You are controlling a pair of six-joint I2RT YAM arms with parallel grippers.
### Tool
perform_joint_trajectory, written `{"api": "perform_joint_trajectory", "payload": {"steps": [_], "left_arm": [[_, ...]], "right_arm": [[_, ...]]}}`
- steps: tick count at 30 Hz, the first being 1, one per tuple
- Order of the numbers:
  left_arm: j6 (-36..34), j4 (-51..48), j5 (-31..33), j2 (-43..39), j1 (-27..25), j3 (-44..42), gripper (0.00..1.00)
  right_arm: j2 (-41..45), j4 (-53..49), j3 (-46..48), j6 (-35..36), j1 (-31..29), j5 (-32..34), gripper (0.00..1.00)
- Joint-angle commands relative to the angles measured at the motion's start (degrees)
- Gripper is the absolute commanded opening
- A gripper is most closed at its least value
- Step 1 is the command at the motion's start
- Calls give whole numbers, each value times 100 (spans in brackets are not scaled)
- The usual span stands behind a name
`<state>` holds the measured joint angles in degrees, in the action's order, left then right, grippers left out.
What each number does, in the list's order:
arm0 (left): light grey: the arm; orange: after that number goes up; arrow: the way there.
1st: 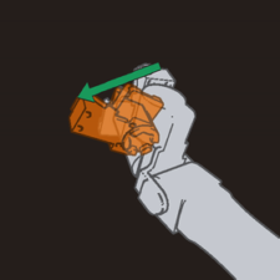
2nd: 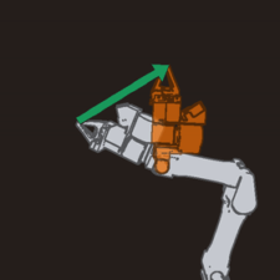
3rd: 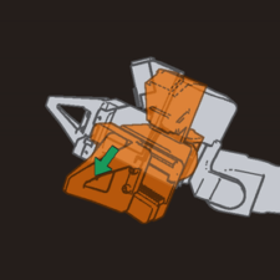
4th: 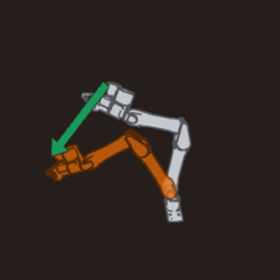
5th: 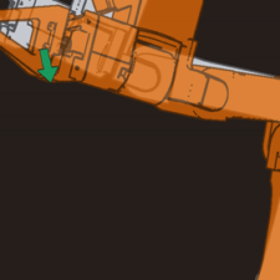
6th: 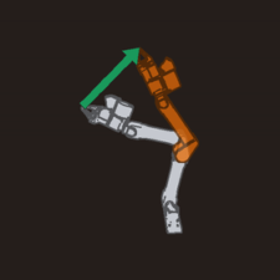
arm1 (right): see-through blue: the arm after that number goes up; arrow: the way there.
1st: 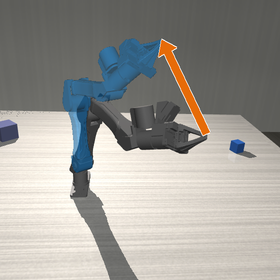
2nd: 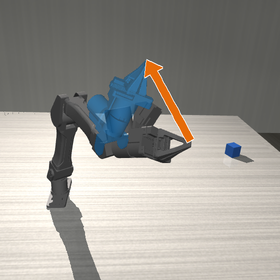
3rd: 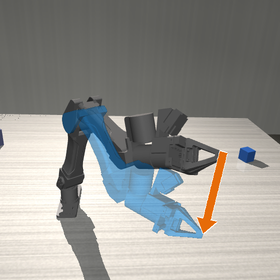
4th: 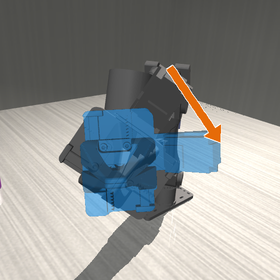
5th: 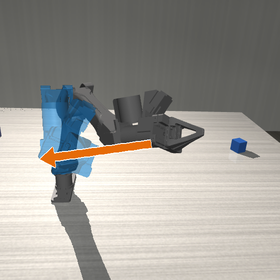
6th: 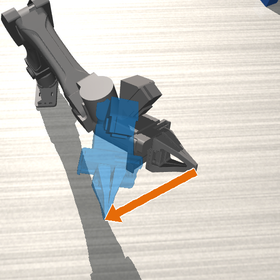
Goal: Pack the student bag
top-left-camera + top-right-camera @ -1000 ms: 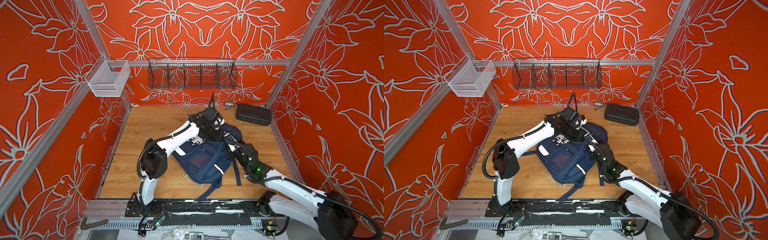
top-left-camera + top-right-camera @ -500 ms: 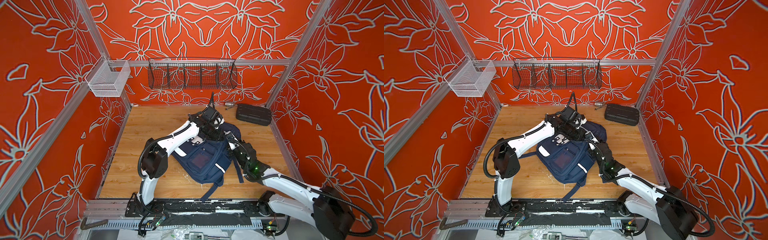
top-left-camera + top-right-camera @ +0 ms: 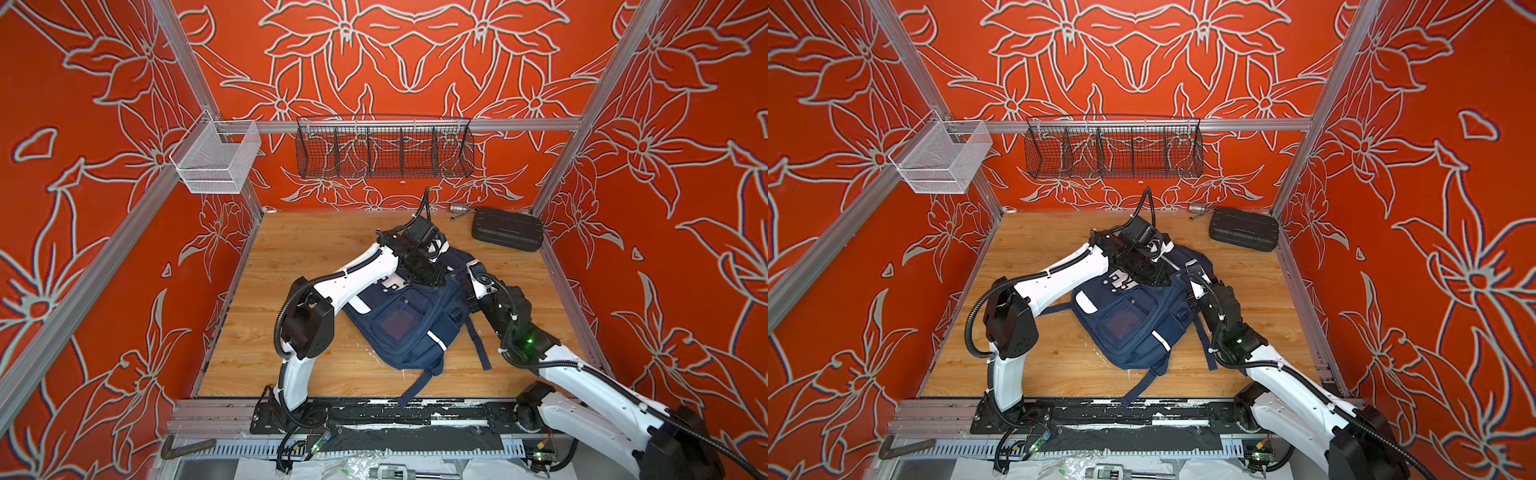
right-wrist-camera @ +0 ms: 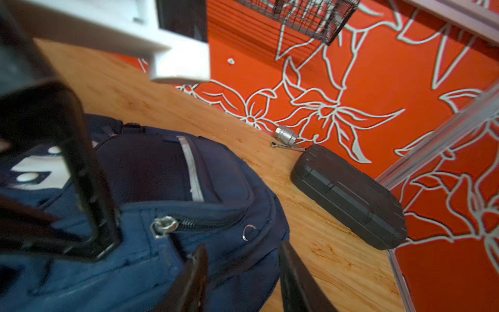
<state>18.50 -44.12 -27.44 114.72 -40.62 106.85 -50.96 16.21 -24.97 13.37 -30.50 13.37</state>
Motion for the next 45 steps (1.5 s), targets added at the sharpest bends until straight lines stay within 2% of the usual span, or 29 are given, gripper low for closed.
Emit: {"api": "perform_joint_trajectory", "payload": {"steps": [1,4,7,9,11,17,23,29,32,36,45], "left_arm": [[-149,-250,-275,-371,-8,142,0],[-168,-322,-380,-343,19,228,0],[-206,-403,-561,-273,19,370,0],[-254,-425,-613,-264,19,405,0],[-364,-457,-622,-285,17,403,0],[-889,-578,-376,-516,19,211,0],[-1202,-441,-375,-754,19,-63,0],[-1370,-399,-556,-813,19,-131,0],[-1402,-322,-574,-854,19,-213,0],[-1444,-231,-476,-922,19,-294,0],[-1593,-200,-212,-1036,110,-320,0]], "right_arm": [[243,-411,-15,73,9,-859,48],[373,-610,9,462,11,-958,51],[317,-690,3,654,9,-786,57],[262,-601,5,577,49,-754,62],[216,-633,-16,360,173,-992,63],[37,-674,-33,-241,495,-2056,62],[-71,-497,61,-748,684,-2786,61],[-414,-411,-48,-962,801,-3093,61],[-658,-373,-170,-1012,825,-3355,58],[-950,-461,-342,-991,827,-3696,48],[-843,-486,-280,-899,834,-3714,21]]}}
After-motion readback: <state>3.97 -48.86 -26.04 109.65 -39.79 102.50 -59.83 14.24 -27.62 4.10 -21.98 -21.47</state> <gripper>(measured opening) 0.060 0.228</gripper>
